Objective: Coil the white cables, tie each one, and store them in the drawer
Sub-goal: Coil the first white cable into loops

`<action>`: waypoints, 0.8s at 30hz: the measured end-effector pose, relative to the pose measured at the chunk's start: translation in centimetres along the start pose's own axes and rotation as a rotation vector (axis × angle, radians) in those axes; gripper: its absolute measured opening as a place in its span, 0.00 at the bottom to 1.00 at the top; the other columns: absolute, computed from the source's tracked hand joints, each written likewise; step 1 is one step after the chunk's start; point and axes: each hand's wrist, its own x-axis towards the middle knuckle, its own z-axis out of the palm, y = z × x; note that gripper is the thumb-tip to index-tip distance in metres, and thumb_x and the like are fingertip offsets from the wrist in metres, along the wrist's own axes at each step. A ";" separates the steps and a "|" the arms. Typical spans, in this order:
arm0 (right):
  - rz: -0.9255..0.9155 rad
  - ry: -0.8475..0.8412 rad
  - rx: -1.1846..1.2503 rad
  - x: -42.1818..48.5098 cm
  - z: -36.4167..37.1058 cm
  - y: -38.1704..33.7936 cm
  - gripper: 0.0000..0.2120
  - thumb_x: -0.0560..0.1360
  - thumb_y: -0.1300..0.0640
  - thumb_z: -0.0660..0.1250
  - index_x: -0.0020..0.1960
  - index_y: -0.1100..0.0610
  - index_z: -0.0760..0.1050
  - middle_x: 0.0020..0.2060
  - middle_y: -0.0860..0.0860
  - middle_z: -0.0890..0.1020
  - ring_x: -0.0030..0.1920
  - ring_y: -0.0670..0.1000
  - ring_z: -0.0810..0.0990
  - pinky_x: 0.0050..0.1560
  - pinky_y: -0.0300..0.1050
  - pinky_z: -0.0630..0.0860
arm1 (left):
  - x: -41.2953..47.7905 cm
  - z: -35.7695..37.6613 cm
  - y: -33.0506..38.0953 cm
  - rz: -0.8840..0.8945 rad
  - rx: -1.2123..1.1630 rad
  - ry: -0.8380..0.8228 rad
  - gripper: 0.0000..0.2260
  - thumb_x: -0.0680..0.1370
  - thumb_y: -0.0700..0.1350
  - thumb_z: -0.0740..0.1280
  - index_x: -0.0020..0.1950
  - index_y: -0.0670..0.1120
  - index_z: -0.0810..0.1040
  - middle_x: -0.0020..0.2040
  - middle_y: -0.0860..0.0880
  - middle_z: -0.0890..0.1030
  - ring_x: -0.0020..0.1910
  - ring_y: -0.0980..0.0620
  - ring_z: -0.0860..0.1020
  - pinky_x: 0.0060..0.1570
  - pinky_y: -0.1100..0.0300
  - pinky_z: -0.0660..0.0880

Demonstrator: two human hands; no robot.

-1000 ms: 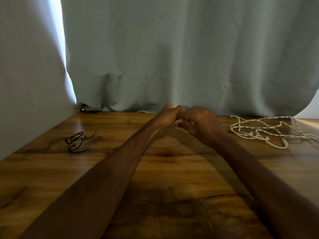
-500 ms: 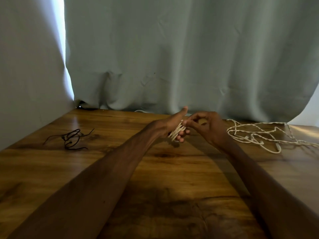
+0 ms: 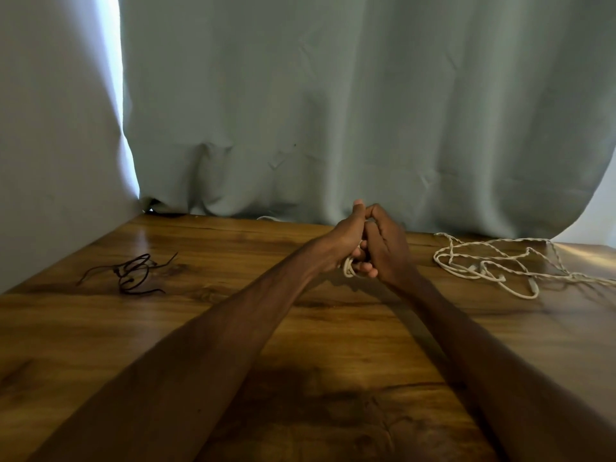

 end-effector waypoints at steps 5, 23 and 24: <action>-0.034 0.039 -0.041 -0.4 0.6 0.0 0.22 0.81 0.46 0.49 0.52 0.61 0.74 0.34 0.49 0.78 0.35 0.45 0.78 0.35 0.44 0.74 | 0.2 1.0 -0.4 0.060 0.121 0.230 0.40 0.82 0.70 0.43 0.48 0.38 0.81 0.22 0.47 0.75 0.20 0.49 0.75 0.23 0.61 0.74; 0.049 0.210 -0.125 0.0 -1.3 0.7 0.19 0.77 0.51 0.53 0.38 0.63 0.73 0.30 0.56 0.77 0.32 0.56 0.75 0.34 0.55 0.71 | 0.5 -1.3 -0.5 -0.045 0.130 -0.234 0.32 0.83 0.68 0.48 0.30 0.50 0.74 0.27 0.52 0.76 0.26 0.55 0.71 0.33 0.58 0.58; 0.048 0.210 -0.086 0.0 -1.4 0.7 0.18 0.77 0.52 0.53 0.38 0.63 0.72 0.29 0.56 0.76 0.32 0.54 0.74 0.33 0.52 0.70 | 0.3 -1.7 -0.5 -0.065 0.073 -0.313 0.31 0.83 0.67 0.48 0.32 0.50 0.74 0.27 0.53 0.76 0.28 0.55 0.70 0.33 0.58 0.57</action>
